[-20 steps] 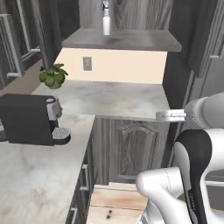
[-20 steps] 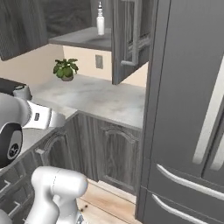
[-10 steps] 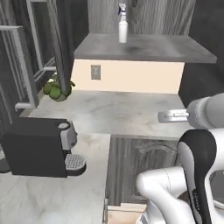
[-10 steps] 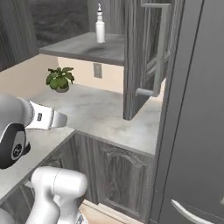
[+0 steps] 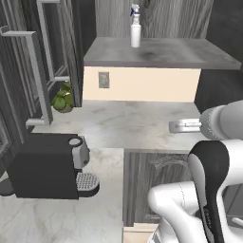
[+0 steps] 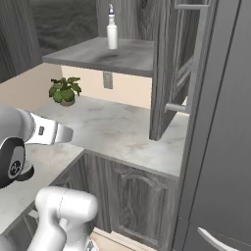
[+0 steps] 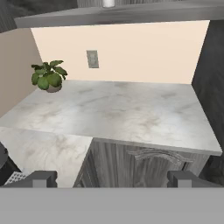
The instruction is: Move the cutting board and knife to the sink. Then move spray from the cabinet to the counter.
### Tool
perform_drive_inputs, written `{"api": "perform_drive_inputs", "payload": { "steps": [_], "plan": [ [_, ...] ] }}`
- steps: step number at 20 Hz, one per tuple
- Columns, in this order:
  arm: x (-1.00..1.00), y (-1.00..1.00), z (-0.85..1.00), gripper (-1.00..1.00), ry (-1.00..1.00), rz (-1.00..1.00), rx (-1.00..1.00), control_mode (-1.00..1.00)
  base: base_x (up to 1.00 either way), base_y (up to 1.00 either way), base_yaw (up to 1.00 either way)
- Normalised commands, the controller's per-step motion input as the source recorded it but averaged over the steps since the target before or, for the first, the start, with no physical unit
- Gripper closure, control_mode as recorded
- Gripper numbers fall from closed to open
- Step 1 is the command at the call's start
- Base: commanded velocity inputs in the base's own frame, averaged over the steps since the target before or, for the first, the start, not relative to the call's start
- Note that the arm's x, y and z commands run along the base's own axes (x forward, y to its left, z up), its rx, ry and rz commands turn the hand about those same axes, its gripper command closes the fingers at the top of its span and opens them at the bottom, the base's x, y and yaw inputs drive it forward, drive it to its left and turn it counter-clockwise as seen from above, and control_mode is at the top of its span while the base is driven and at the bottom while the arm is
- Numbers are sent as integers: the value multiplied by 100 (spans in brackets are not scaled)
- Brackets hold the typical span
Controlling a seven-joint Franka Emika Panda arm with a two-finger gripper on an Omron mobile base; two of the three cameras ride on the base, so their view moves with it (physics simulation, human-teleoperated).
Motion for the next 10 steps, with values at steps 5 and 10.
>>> {"api": "perform_drive_inputs", "payload": {
  "steps": [5,10],
  "plan": [
    [0,0,0,-100,0,0,0,100,47,-51,1],
    [0,0,0,-100,0,0,0,100,49,14,5]
  ]
}}
